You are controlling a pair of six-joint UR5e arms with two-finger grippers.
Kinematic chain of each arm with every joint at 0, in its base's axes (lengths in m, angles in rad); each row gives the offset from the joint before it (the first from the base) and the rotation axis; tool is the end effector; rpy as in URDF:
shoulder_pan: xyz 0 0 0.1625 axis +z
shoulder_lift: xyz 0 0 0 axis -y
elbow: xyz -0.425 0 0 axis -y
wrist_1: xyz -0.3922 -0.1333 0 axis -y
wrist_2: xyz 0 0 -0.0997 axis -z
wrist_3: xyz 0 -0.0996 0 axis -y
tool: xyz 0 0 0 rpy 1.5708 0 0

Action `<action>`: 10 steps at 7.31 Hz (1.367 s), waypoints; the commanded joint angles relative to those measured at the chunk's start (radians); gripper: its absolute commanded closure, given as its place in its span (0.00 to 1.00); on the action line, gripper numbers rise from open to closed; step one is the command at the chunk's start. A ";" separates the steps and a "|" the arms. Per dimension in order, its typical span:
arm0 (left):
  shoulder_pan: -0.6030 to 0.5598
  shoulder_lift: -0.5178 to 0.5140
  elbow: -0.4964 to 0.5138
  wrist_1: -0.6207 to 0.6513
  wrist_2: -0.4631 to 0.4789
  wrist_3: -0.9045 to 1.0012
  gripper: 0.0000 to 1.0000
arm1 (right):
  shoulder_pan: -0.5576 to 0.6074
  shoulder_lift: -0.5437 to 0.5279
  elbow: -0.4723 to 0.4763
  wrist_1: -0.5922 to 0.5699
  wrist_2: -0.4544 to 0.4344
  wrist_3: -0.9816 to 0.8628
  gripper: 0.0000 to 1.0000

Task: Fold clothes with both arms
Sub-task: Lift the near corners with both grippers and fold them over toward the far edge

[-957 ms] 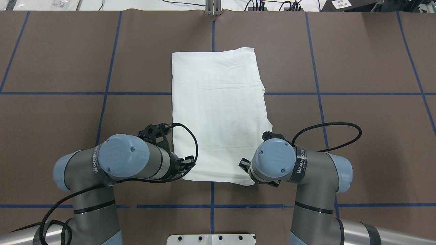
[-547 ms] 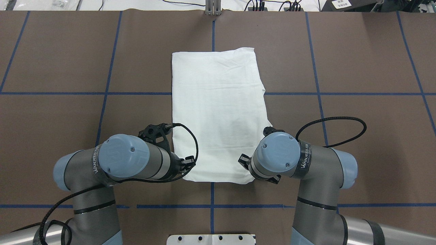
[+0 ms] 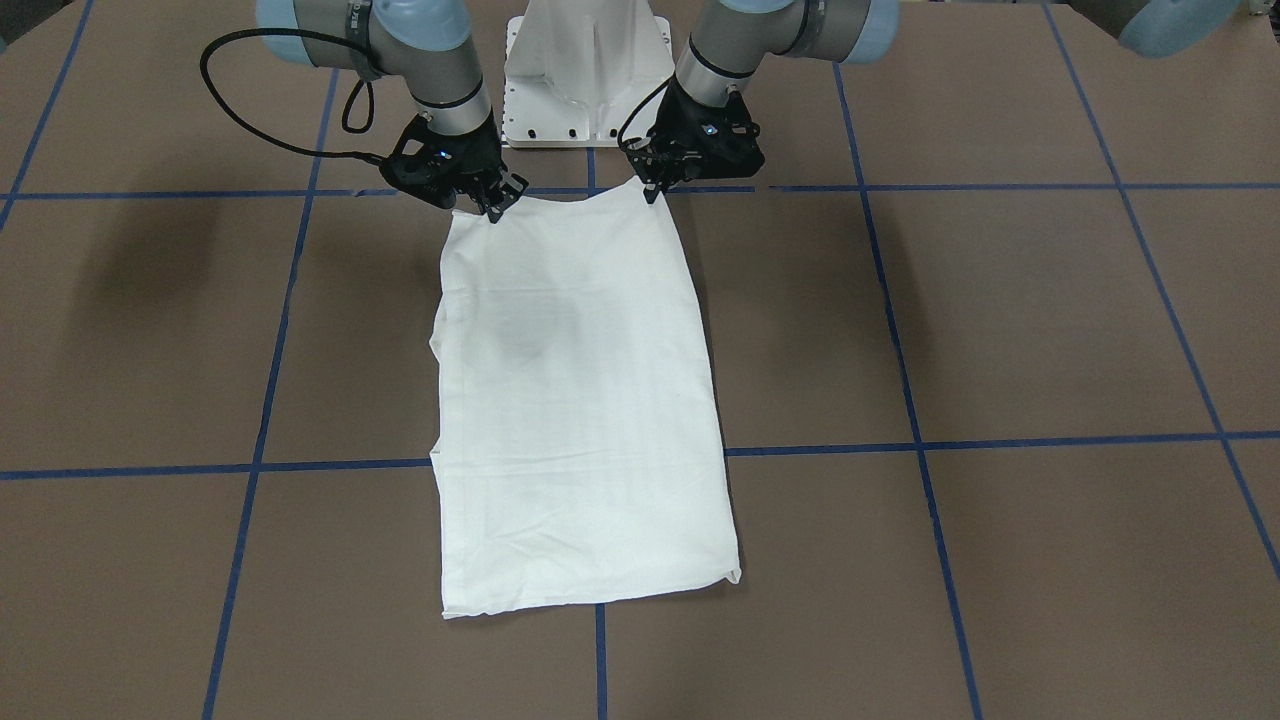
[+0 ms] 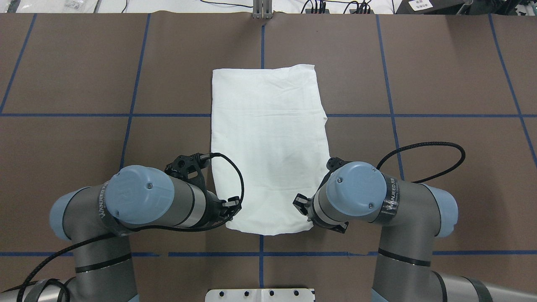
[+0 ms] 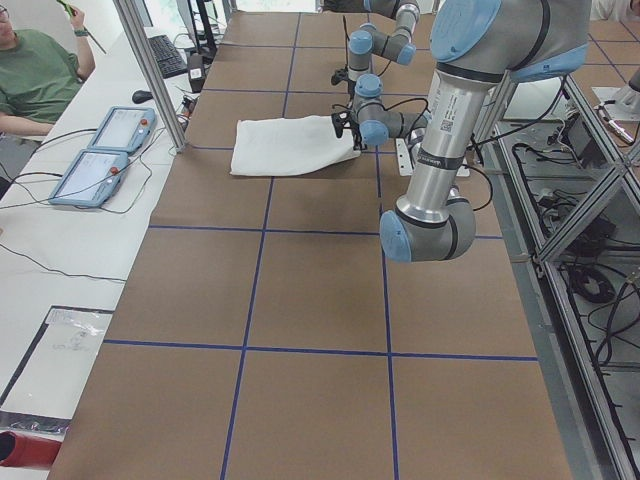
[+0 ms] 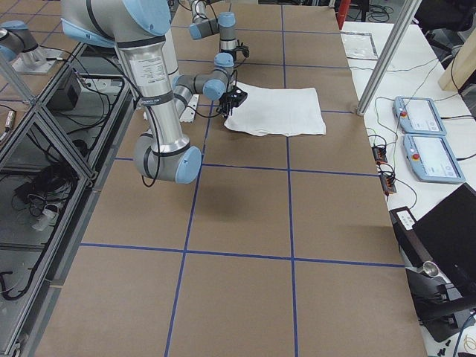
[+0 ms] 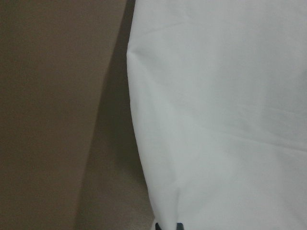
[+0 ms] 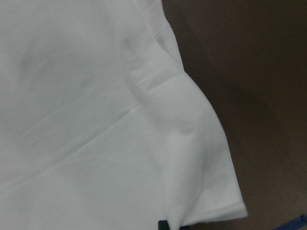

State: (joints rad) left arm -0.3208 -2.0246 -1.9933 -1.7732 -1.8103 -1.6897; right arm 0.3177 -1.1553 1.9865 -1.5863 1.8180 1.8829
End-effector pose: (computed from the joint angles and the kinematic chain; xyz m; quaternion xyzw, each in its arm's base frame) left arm 0.5061 -0.2837 0.2010 -0.0506 0.5176 -0.1259 0.8448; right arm -0.5118 -0.2830 0.2552 -0.1121 -0.3939 0.2357 0.8813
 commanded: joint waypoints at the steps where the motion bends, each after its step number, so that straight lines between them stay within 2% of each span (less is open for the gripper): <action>1: 0.079 0.023 -0.143 0.085 -0.014 -0.057 1.00 | -0.070 -0.030 0.142 -0.093 0.006 -0.001 1.00; 3: 0.109 0.023 -0.252 0.206 -0.014 -0.076 1.00 | -0.081 -0.031 0.213 -0.145 0.059 -0.001 1.00; 5: 0.097 0.024 -0.242 0.218 -0.015 -0.064 1.00 | -0.025 -0.015 0.204 -0.143 0.061 -0.011 1.00; 6: 0.041 0.020 -0.240 0.219 -0.015 -0.062 1.00 | 0.028 -0.014 0.202 -0.139 0.063 -0.022 1.00; 8: -0.067 0.009 -0.233 0.218 -0.030 -0.001 1.00 | 0.128 0.064 0.135 -0.142 0.061 -0.054 1.00; 9: -0.133 0.004 -0.202 0.212 -0.075 0.048 1.00 | 0.182 0.115 0.073 -0.139 0.058 -0.100 1.00; 10: -0.177 -0.009 -0.147 0.193 -0.080 0.080 1.00 | 0.223 0.162 0.017 -0.138 0.063 -0.166 1.00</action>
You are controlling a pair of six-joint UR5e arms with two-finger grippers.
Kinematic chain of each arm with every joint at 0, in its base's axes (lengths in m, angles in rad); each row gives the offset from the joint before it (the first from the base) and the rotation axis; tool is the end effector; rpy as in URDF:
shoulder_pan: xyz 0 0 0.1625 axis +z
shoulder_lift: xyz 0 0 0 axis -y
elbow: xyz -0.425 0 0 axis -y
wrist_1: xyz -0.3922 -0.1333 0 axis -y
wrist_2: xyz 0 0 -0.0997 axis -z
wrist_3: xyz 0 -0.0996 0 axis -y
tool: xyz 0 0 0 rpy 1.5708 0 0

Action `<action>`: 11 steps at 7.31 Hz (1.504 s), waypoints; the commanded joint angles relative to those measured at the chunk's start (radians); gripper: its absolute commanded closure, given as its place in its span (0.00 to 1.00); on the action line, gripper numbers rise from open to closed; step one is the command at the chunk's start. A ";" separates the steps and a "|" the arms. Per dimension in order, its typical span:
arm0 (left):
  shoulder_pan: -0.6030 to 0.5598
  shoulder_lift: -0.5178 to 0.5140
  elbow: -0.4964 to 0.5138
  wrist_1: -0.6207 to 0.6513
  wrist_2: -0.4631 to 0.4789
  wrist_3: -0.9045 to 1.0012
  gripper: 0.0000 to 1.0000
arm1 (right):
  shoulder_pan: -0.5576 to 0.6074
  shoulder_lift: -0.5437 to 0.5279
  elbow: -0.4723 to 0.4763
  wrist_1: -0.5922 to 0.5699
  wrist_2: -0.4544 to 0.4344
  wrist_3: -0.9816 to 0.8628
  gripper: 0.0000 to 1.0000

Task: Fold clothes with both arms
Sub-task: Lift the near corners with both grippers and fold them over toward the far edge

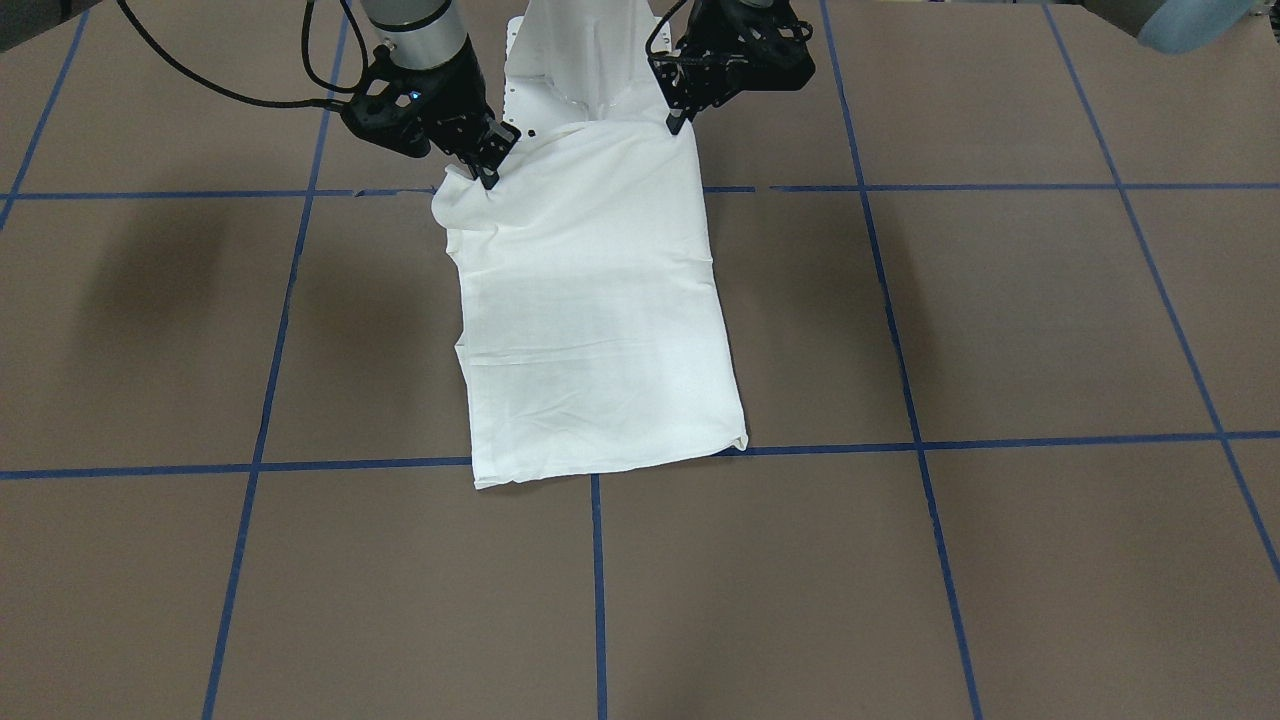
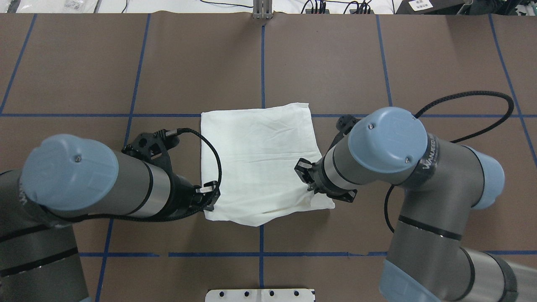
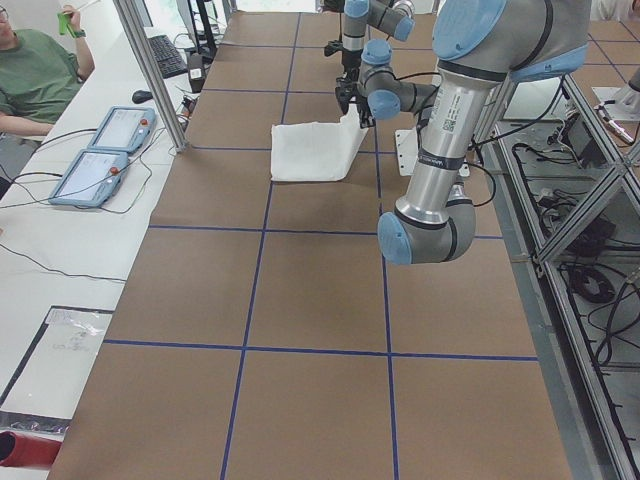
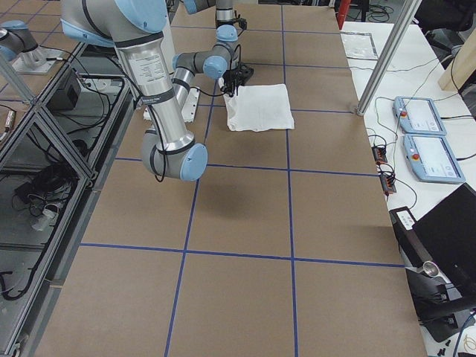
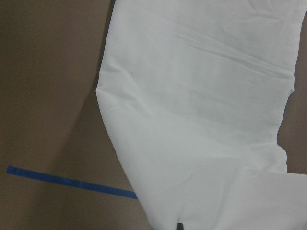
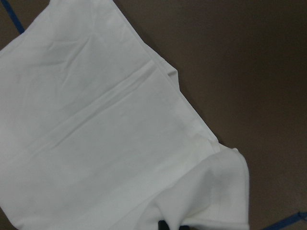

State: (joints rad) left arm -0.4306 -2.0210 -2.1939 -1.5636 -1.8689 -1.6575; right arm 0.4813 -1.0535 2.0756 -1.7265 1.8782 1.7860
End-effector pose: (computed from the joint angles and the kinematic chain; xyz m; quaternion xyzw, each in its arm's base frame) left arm 0.4142 -0.3048 0.1593 -0.0400 0.5170 -0.1449 0.8427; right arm -0.4412 -0.3468 0.1828 -0.0827 -0.4296 0.2457 0.8650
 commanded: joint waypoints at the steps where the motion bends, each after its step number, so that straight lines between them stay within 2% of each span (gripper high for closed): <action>1: -0.100 -0.022 0.112 -0.070 -0.021 0.060 1.00 | 0.078 0.096 -0.133 0.004 0.004 -0.098 1.00; 3: -0.132 -0.056 0.254 -0.186 -0.021 0.061 1.00 | 0.120 0.168 -0.248 0.004 0.004 -0.154 1.00; 4: -0.160 -0.057 0.276 -0.200 -0.022 0.062 1.00 | 0.134 0.205 -0.303 0.004 0.004 -0.157 1.00; 8: -0.217 -0.113 0.394 -0.228 -0.021 0.100 1.00 | 0.155 0.251 -0.405 0.005 0.013 -0.172 1.00; 10: -0.230 -0.113 0.453 -0.291 -0.021 0.102 1.00 | 0.163 0.263 -0.475 0.092 0.025 -0.165 1.00; 11: -0.237 -0.113 0.456 -0.296 -0.021 0.102 1.00 | 0.171 0.265 -0.482 0.099 0.035 -0.165 1.00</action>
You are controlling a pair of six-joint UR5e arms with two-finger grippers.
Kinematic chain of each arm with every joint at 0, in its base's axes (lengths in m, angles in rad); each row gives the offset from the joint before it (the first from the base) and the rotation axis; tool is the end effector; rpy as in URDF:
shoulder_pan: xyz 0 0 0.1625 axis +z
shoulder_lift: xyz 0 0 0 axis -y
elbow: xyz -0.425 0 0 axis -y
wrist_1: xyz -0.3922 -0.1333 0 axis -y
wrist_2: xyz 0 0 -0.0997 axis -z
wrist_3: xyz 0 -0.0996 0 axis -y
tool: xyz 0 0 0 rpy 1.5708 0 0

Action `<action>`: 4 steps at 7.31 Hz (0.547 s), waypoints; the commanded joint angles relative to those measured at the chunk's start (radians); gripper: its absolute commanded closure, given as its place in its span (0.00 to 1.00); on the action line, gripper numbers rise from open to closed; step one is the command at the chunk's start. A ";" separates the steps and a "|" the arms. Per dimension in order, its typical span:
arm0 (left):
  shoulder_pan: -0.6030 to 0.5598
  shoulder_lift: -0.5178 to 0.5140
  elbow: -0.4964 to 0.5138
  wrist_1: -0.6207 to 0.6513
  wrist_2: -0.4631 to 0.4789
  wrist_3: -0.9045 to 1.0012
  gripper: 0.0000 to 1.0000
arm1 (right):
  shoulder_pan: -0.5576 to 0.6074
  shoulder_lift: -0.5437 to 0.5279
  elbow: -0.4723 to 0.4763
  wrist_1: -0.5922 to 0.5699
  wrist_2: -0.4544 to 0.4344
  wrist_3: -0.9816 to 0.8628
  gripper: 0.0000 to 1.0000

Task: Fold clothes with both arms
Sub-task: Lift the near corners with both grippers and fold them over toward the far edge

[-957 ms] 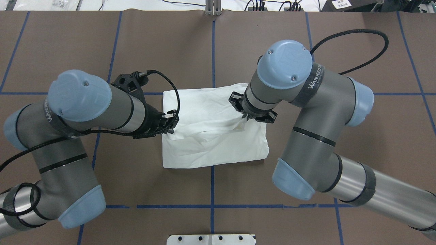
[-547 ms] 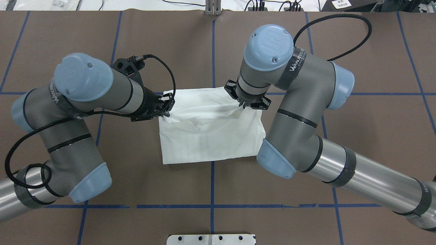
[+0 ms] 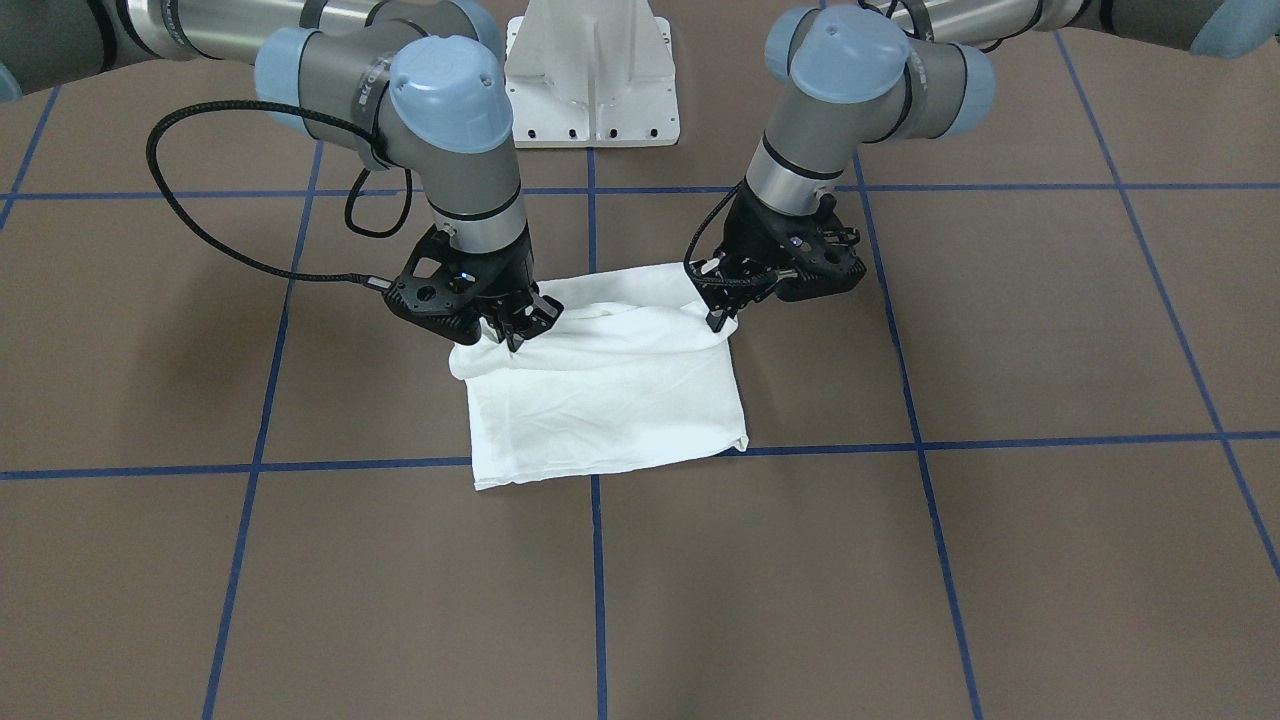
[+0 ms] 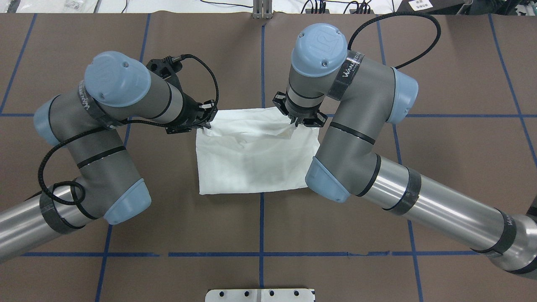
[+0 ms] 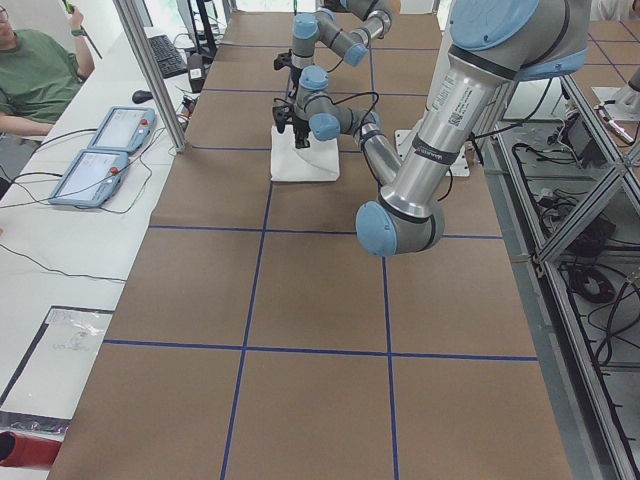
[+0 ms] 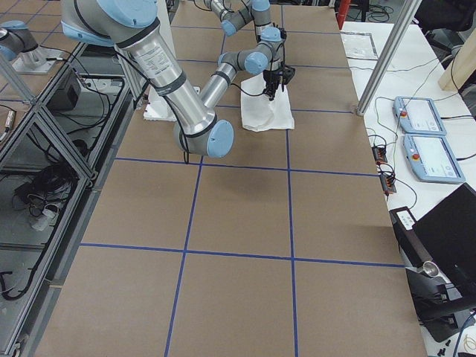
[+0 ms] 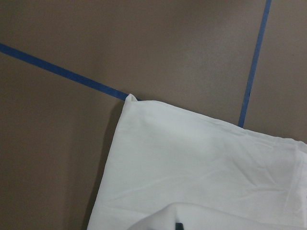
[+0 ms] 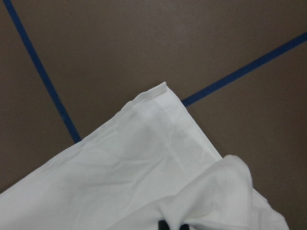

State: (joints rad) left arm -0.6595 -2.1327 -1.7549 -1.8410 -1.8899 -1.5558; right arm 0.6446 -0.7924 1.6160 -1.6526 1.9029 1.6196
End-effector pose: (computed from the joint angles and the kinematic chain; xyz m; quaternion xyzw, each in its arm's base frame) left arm 0.4491 -0.4773 0.2210 0.0280 0.4992 -0.1999 0.8426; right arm -0.5006 -0.5024 0.1795 -0.0423 -0.3869 0.2560 0.8848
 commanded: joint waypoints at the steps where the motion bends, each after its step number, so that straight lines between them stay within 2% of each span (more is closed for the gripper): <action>1: -0.012 -0.003 0.017 -0.017 0.000 0.000 1.00 | 0.018 0.002 -0.022 0.024 0.025 0.002 1.00; 2: -0.012 -0.007 0.017 -0.017 0.002 -0.015 0.99 | 0.026 0.002 -0.037 0.025 0.028 -0.004 0.44; 3: -0.012 -0.013 0.026 -0.014 0.005 -0.041 0.01 | 0.027 0.002 -0.056 0.048 0.027 0.002 0.00; 4: -0.014 -0.018 0.032 -0.012 0.006 -0.041 0.00 | 0.033 0.002 -0.057 0.057 0.028 0.005 0.00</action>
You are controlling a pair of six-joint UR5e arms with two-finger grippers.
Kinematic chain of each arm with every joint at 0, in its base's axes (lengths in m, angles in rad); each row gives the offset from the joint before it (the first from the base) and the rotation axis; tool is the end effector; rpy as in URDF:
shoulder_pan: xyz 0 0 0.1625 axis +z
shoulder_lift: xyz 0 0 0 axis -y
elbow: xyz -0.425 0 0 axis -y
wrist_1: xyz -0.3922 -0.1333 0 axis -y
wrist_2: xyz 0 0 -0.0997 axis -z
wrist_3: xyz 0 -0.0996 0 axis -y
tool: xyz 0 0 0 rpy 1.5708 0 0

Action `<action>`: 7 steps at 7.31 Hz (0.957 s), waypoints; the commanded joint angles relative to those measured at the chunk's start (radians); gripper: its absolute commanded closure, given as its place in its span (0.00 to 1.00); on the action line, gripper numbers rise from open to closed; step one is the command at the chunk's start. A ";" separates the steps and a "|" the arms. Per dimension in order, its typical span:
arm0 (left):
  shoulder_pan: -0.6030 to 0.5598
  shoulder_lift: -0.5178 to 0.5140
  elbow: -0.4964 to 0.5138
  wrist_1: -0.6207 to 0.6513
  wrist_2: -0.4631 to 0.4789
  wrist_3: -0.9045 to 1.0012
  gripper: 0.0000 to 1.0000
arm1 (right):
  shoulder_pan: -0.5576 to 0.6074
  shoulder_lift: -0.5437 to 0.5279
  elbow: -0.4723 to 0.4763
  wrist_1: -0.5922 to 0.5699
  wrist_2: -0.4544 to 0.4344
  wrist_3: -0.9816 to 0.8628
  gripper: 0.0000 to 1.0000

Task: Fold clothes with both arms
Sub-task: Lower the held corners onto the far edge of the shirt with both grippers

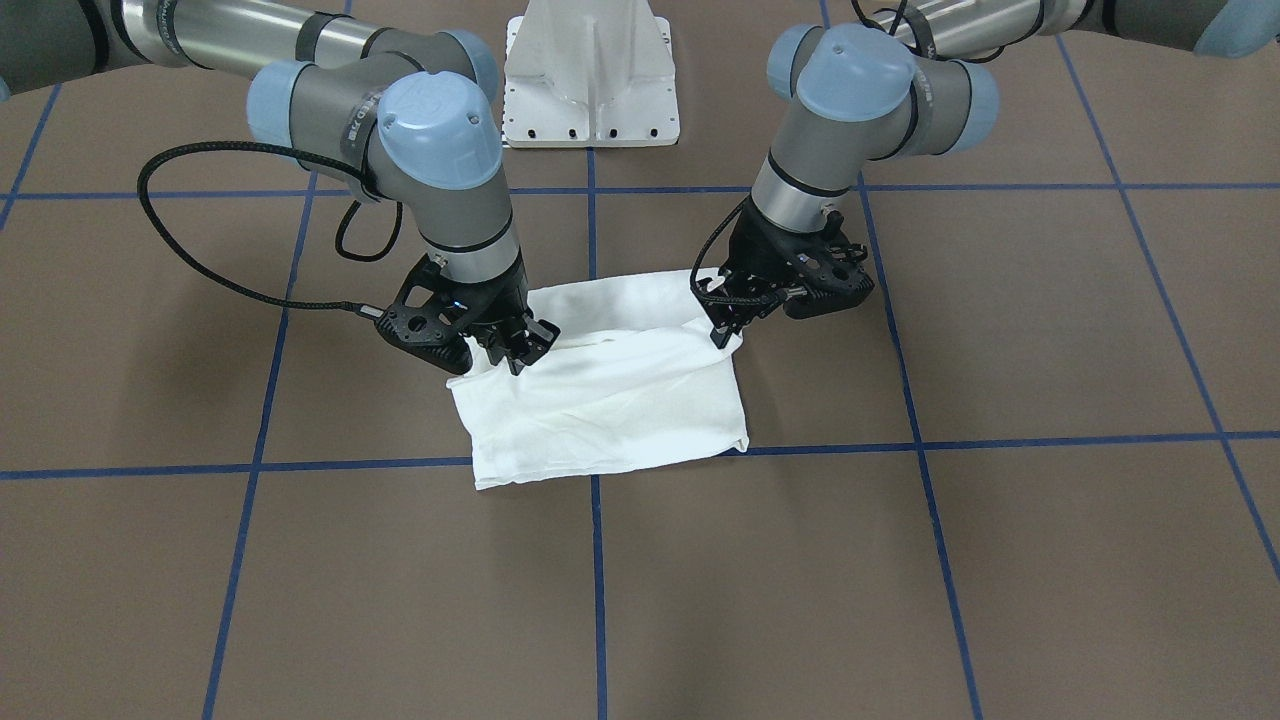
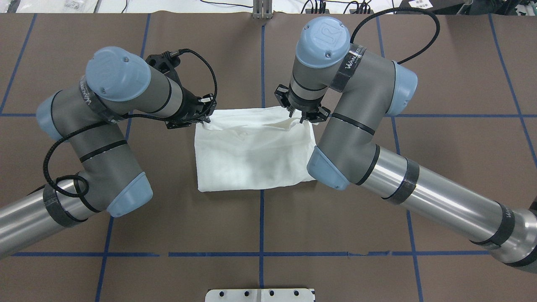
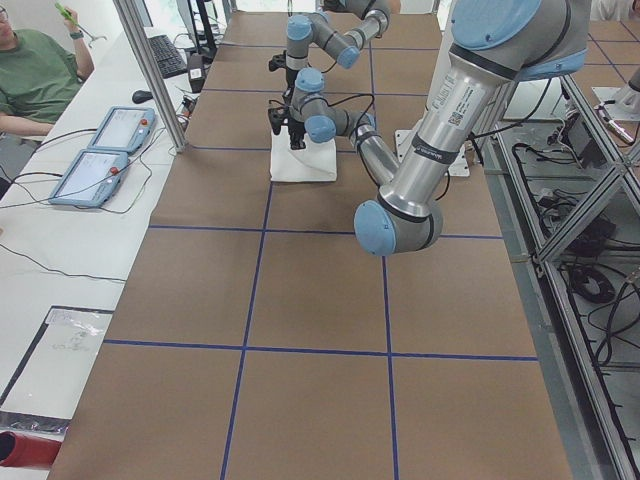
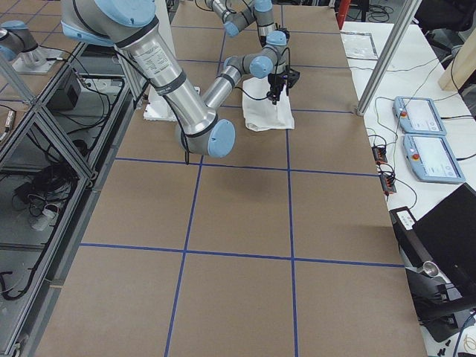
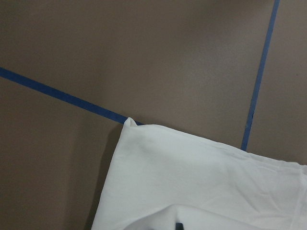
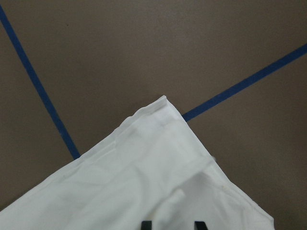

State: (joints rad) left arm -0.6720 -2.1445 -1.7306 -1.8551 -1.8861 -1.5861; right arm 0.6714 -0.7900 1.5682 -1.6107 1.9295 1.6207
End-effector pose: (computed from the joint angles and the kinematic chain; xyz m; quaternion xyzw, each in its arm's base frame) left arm 0.4488 -0.4879 0.2218 0.0254 0.4997 -0.2186 0.8378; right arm -0.4986 -0.5218 0.1910 -0.0498 -0.3889 0.2636 0.8814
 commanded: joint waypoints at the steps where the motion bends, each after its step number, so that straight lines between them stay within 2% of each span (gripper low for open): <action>1: -0.004 -0.006 0.008 0.002 0.002 -0.011 0.00 | 0.013 0.000 -0.013 0.015 0.002 0.004 0.00; 6: -0.029 0.001 -0.006 0.011 0.001 0.003 0.00 | 0.022 -0.006 -0.031 0.035 0.011 -0.059 0.00; 7: -0.041 0.021 -0.013 0.011 -0.001 0.032 0.00 | 0.020 0.004 -0.133 0.152 0.000 -0.064 0.00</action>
State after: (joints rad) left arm -0.7021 -2.1401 -1.7342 -1.8440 -1.8859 -1.5777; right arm 0.6931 -0.7928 1.5193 -1.5531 1.9406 1.5769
